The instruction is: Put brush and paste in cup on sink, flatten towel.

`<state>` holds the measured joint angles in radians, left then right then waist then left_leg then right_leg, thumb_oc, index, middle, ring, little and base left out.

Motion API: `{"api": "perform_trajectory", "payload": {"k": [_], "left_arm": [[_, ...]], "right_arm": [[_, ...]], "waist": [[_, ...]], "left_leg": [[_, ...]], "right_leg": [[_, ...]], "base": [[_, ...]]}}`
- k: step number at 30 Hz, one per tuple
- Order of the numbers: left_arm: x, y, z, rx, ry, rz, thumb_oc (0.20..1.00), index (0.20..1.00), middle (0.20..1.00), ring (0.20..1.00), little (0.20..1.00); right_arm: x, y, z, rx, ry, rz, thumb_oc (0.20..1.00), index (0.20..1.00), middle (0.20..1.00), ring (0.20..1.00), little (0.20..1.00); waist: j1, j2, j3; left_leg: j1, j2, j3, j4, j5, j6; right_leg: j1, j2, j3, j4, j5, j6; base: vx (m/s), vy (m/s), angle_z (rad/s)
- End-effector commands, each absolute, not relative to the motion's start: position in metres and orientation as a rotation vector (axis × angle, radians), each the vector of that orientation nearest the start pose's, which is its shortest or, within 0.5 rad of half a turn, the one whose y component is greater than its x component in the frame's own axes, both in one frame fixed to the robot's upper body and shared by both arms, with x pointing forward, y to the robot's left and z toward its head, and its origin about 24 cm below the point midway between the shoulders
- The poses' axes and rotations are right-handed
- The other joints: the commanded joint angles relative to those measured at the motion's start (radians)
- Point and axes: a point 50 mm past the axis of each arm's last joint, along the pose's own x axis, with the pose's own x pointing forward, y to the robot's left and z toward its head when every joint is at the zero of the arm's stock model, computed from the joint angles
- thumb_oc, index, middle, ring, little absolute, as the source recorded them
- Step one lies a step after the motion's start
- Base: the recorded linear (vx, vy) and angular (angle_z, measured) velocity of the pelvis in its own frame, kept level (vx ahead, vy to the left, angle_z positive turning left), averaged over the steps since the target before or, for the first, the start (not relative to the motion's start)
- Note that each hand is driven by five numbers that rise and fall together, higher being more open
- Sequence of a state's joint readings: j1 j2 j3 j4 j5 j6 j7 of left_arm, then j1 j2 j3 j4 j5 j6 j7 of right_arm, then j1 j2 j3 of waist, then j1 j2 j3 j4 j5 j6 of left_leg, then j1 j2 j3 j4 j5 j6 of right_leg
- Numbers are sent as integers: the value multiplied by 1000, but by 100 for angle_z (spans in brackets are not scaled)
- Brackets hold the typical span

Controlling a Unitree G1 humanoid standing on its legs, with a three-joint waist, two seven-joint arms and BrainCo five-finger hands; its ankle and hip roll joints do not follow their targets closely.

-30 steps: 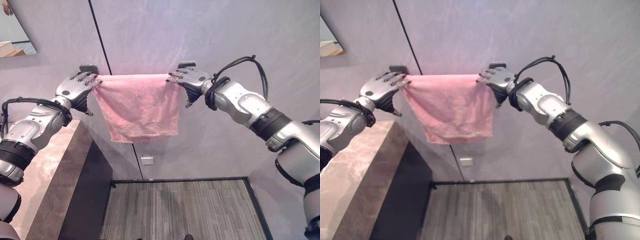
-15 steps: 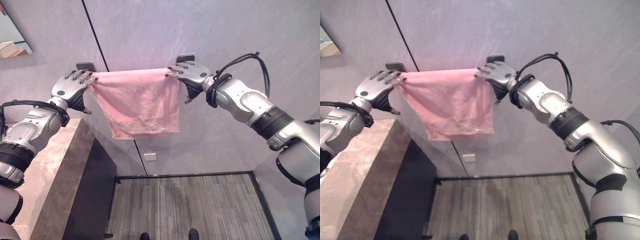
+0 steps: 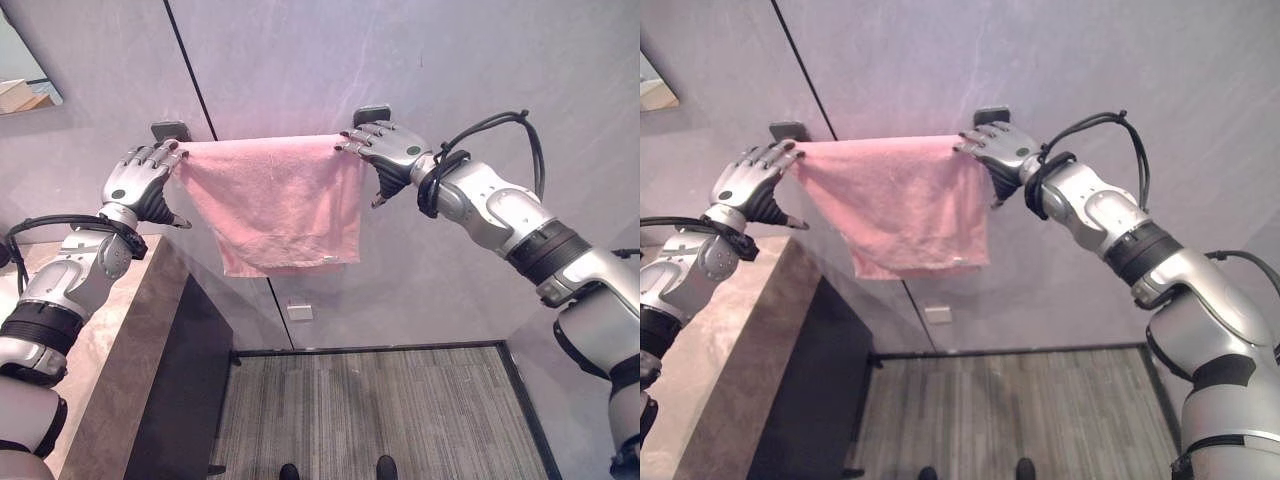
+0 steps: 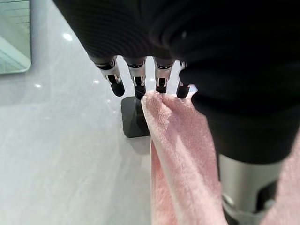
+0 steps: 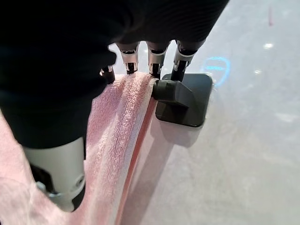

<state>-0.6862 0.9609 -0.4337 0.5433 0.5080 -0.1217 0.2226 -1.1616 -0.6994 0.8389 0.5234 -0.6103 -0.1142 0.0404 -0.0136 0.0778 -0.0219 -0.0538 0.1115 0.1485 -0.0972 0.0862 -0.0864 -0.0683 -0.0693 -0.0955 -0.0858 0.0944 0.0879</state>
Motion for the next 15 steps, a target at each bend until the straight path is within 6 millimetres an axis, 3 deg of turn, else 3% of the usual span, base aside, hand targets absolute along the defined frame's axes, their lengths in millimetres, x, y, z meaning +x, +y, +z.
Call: {"api": "perform_trajectory", "payload": {"k": [1,11,15], "left_arm": [[316,359,124,1541,245,214,1000,1000,1000,1000,1000],[310,341,83,1447,271,156,1000,1000,1000,1000,1000],[307,329,63,1401,271,140,1000,1000,1000,1000,1000]], "right_arm": [[394,-206,181,-1840,-81,246,1000,1000,1000,1000,1000],[387,-192,154,-1710,-96,297,1000,1000,1000,1000,1000],[381,-172,140,-1620,-154,348,1000,1000,1000,1000,1000]], "waist": [[26,-48,63],[24,-43,62],[23,-45,60]], "left_leg": [[106,-40,6,10,-86,11],[120,-45,10,10,-93,17],[130,-46,15,10,-97,18]], "right_leg": [[7,-71,23,22,18,61],[19,-72,24,19,16,59],[26,-69,29,19,13,58]], "base": [[0,0,0],[0,0,0],[0,0,0]]}}
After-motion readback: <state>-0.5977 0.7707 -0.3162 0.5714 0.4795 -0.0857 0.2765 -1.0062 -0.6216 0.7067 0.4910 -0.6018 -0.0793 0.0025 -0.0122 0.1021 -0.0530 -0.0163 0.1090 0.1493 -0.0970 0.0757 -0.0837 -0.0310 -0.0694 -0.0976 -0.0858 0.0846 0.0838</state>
